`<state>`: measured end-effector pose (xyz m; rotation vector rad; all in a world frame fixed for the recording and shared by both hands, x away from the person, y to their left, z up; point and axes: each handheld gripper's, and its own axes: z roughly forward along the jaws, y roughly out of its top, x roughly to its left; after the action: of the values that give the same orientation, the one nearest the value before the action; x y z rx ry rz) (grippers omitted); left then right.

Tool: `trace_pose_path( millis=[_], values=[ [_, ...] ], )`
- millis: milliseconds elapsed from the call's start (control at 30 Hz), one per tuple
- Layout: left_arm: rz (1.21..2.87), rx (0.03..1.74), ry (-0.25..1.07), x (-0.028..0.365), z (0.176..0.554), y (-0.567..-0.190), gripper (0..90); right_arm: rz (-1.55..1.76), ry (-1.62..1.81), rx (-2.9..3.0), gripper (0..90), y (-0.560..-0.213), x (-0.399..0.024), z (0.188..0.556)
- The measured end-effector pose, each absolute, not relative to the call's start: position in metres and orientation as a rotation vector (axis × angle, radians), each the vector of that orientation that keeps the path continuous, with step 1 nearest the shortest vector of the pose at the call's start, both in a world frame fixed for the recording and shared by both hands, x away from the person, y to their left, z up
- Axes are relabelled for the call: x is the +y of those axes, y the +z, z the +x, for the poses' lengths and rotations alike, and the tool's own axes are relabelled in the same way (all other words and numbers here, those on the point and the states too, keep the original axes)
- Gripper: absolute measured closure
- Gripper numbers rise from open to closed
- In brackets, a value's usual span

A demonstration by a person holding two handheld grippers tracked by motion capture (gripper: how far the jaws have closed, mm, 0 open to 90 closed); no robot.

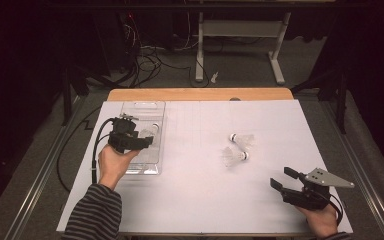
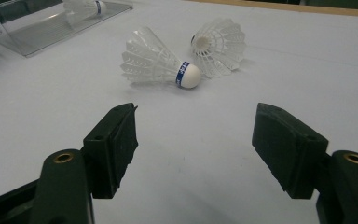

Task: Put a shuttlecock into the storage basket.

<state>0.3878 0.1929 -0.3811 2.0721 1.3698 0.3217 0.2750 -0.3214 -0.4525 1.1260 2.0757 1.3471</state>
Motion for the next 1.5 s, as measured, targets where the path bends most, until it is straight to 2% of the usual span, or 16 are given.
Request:
trace_pose_path(
  millis=[1500],
  values=[
    [1.967,1.259,0.378,0.21,0.343,-0.386,41.6,1.119,1.342,2.085,31.5,-0.453,-0.321,0.275]
  ],
)
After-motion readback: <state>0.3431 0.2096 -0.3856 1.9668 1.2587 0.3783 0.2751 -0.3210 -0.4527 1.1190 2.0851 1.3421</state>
